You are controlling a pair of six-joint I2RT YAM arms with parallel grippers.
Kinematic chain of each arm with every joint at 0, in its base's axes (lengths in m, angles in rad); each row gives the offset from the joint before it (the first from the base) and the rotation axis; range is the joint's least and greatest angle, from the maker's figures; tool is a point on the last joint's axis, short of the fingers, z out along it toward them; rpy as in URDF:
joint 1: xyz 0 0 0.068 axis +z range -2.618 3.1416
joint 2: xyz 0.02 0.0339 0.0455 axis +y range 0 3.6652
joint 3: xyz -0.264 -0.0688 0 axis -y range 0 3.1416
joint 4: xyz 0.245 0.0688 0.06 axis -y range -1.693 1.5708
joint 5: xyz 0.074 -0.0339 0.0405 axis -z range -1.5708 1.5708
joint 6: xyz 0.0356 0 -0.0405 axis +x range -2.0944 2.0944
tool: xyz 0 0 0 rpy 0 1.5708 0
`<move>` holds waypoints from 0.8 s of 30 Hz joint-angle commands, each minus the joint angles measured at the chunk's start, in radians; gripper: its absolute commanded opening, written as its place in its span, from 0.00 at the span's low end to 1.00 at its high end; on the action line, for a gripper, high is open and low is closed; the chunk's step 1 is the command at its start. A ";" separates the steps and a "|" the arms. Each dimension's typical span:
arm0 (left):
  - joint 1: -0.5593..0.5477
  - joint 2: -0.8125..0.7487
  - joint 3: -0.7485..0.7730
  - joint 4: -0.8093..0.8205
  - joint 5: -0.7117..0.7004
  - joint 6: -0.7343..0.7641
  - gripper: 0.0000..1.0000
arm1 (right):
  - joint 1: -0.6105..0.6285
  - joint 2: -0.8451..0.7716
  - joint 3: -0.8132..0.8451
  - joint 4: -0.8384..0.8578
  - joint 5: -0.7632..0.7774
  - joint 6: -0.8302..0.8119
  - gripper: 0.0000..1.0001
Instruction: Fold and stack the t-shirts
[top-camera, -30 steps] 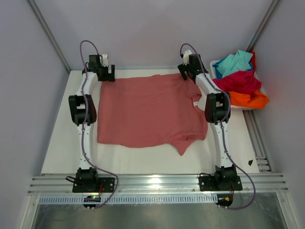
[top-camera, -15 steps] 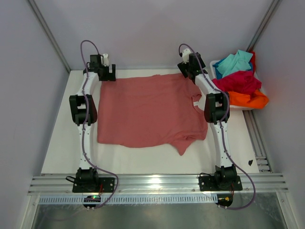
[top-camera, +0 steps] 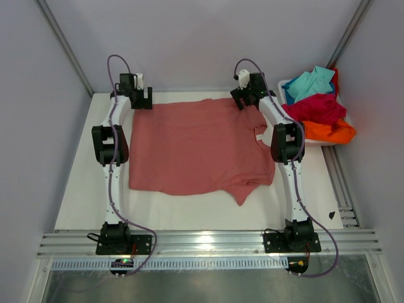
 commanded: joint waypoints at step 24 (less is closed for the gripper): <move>-0.002 -0.075 -0.008 -0.058 0.026 0.032 0.97 | -0.033 -0.064 0.004 -0.170 -0.018 0.004 0.99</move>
